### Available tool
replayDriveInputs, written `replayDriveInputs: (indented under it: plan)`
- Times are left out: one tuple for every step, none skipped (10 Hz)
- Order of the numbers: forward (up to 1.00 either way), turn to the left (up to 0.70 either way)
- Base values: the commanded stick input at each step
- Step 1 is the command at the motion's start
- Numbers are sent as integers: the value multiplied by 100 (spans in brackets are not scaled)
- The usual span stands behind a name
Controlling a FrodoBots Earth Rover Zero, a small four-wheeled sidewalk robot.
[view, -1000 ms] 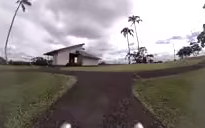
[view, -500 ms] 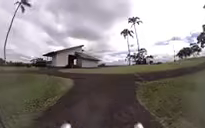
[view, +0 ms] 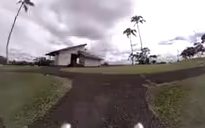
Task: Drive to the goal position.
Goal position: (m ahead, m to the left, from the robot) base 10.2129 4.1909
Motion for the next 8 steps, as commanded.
replayDriveInputs:
  plan:
    - [70, 0]
    - [70, 0]
    - [70, 0]
    - [70, 0]
    - [70, 0]
    - [70, 0]
    - [70, 13]
    - [70, 35]
